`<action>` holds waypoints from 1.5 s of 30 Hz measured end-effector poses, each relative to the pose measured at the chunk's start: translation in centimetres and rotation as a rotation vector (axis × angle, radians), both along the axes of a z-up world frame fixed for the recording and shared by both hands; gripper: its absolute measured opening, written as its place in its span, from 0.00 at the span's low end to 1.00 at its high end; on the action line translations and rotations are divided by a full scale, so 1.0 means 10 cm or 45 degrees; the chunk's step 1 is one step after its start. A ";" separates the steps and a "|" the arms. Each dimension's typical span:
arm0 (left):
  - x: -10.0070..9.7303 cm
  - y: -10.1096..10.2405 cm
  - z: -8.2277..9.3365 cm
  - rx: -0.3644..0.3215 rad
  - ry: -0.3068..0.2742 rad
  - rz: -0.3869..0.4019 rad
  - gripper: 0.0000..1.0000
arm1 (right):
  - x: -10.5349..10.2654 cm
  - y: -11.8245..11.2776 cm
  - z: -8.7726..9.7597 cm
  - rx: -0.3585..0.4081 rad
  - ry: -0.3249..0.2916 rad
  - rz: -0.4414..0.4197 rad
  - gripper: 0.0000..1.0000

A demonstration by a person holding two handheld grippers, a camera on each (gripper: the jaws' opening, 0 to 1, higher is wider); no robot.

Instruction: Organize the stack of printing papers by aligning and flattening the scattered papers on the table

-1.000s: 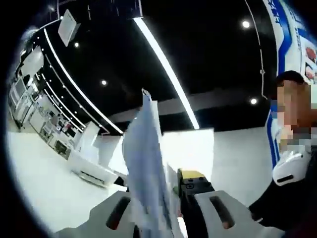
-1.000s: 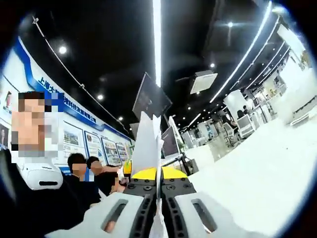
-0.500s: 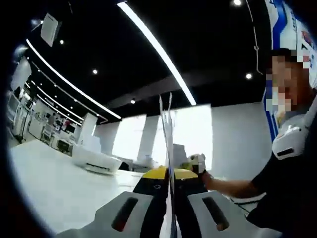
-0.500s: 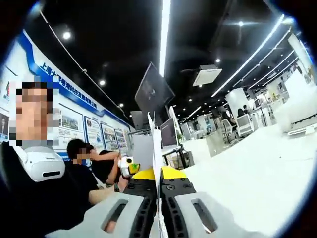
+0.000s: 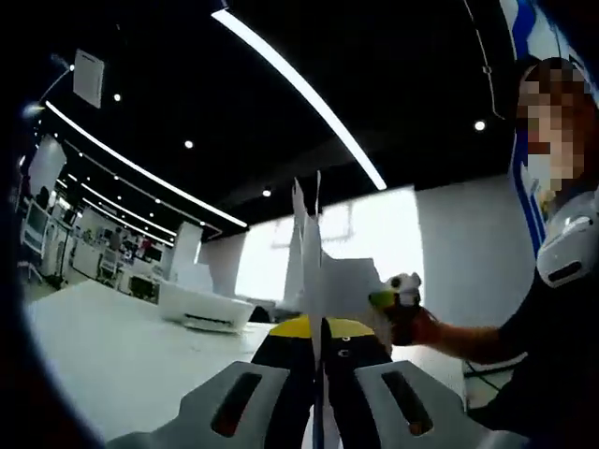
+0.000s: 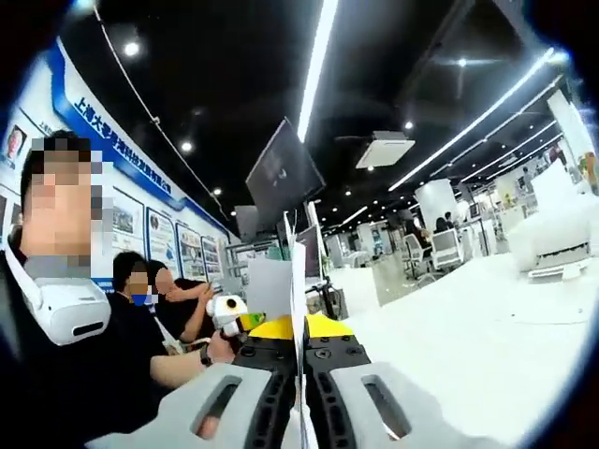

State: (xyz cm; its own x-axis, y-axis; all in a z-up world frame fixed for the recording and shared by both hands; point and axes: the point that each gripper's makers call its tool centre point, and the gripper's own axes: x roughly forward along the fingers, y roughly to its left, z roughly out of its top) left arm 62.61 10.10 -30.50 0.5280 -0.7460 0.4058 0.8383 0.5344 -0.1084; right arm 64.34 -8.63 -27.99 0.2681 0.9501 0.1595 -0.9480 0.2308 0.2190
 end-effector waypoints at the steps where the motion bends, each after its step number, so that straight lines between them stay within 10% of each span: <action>1: 0.01 -0.01 0.00 0.007 0.000 0.009 0.06 | 0.00 0.00 0.00 -0.006 0.000 -0.007 0.00; 45: 0.18 0.04 -0.08 -0.022 0.048 0.039 0.08 | 0.12 0.03 -0.18 -0.003 -0.006 -0.170 0.07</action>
